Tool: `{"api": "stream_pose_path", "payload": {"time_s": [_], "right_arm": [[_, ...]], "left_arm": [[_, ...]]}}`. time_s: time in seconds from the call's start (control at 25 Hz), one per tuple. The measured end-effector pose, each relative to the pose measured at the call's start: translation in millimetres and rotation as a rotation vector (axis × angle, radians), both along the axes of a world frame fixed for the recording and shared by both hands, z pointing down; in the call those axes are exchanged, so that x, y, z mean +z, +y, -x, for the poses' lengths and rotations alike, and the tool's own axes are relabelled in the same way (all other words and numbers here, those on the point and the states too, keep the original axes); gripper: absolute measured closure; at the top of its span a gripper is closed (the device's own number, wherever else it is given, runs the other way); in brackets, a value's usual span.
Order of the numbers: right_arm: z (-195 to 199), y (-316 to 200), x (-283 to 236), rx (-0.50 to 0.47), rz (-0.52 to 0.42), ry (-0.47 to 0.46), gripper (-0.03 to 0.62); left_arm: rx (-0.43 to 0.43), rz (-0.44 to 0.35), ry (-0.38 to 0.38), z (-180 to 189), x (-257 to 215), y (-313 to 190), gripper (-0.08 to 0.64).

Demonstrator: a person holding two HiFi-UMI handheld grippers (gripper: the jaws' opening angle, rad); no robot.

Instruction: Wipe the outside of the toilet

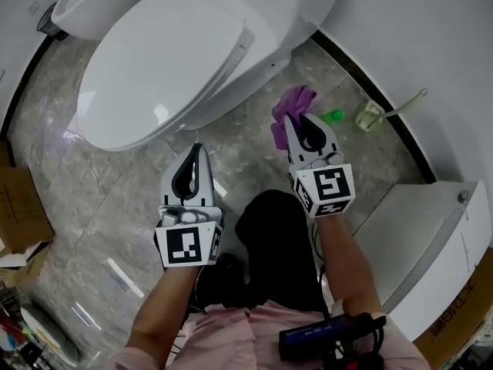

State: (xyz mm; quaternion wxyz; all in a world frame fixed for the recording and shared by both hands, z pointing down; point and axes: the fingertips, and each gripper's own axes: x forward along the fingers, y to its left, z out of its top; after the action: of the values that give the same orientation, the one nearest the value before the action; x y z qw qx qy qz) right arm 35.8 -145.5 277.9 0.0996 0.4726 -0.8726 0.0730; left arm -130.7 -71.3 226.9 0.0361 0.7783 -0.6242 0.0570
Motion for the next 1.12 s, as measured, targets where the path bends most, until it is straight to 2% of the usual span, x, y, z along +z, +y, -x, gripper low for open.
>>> {"api": "stream_pose_path", "payload": {"time_s": [0.12,0.28,0.36,0.48,0.56,0.72,1.12], "right_arm": [[1.3,-9.1,43.7,0.004,-0.004,-0.009,0.532],[2.9,-23.5,84.8,-0.006,-0.031,-0.027,0.532],[3.1,-33.1,100.6,0.001,-0.024,-0.025,0.532],[5.7,-41.8,122.3,0.02,0.023,-0.024,0.532],[8.7,-46.4,131.6,0.013,0.039,-0.021,0.532],[8.3,-58.7,147.6,0.004,0.04,-0.021,0.532],[5.5,-124.4,182.8,-0.016,0.045,0.008,0.532]], "left_arm": [[-0.003,-0.003,0.015,2.4,43.7,-4.3,0.554],[0.013,-0.033,-0.016,1.3,83.8,-11.6,0.553],[0.007,-0.022,-0.029,5.2,97.2,-15.2,0.554],[-0.007,0.018,-0.026,13.1,104.9,-12.5,0.554],[0.005,0.019,-0.029,10.8,103.9,-14.6,0.554],[0.021,0.006,-0.035,4.5,109.6,-27.3,0.553],[0.016,0.043,-0.029,10.3,135.0,-30.0,0.553]]}}
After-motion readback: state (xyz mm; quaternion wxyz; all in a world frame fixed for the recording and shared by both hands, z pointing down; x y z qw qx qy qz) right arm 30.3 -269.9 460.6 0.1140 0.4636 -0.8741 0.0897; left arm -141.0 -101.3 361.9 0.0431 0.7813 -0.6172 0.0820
